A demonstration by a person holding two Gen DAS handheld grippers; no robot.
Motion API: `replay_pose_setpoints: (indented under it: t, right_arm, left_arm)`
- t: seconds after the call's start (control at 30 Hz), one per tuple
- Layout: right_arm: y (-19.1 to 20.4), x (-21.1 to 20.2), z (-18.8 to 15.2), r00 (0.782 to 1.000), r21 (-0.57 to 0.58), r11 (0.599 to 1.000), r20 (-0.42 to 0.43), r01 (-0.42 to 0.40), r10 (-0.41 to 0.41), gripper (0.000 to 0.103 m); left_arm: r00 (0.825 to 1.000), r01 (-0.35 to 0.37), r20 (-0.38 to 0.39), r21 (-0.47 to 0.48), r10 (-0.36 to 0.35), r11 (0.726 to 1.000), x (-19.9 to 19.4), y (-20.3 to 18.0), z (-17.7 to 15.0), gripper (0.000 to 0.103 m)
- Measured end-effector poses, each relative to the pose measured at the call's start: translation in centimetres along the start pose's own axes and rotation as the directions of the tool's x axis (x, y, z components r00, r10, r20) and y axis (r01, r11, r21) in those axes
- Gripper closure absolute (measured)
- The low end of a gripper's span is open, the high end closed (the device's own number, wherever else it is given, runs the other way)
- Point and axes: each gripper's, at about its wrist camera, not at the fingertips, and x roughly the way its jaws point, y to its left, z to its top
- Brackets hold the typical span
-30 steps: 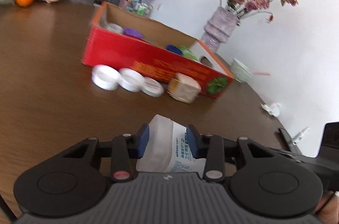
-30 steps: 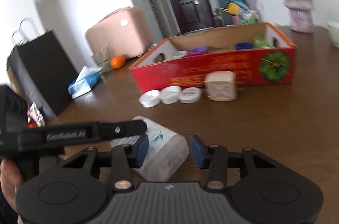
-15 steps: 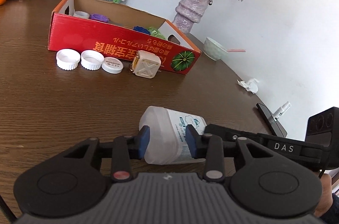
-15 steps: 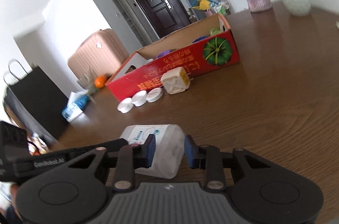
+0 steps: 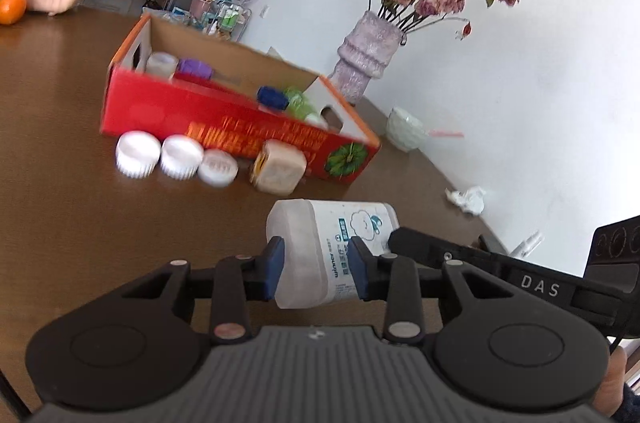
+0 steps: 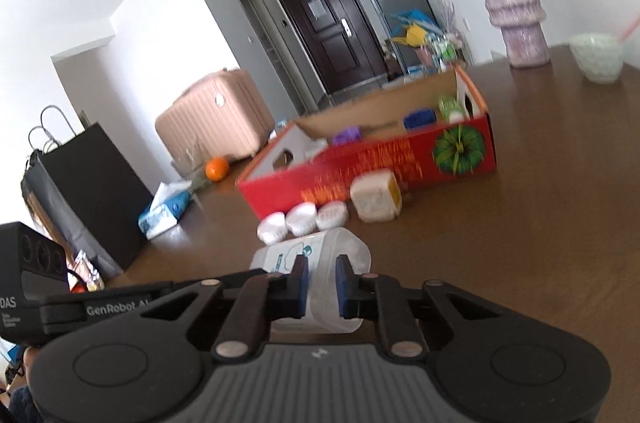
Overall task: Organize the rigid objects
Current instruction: 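Carry the wet-wipe pack into the box and open the left gripper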
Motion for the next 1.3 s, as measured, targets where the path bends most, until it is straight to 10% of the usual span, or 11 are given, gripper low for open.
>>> replay_pose_setpoints:
  t: [0.33, 0.63, 0.93, 1.3]
  right_arm:
    - [0.5, 6.0, 11.9, 0.991, -0.117, 0.993, 0.135, 0.027, -0.011, 0.090]
    - [-3.4, 17.6, 19.1, 0.993, -0.083, 0.994, 0.103, 0.069, -0.061, 0.089]
    - [-8.4, 27.8, 19.6, 0.992, 0.012, 0.993, -0.043, 0.120, -0.119, 0.090]
    - [-7.9, 28.1, 18.6, 0.990, -0.019, 0.991, -0.036, 0.134, -0.135, 0.082]
  left_arm:
    - [0.995, -0.012, 0.104, 0.114, 0.000, 0.993, 4.9, -0.3, 13.1, 0.068]
    - [0.997, -0.024, 0.071, 0.033, 0.022, 0.999, 14.8, 5.2, 21.6, 0.068]
    - [0.991, -0.081, -0.102, 0.032, 0.084, 0.996, 23.5, 10.7, 23.2, 0.068]
    - [0.991, -0.076, -0.103, 0.089, 0.085, 0.993, 23.7, 10.8, 22.6, 0.054]
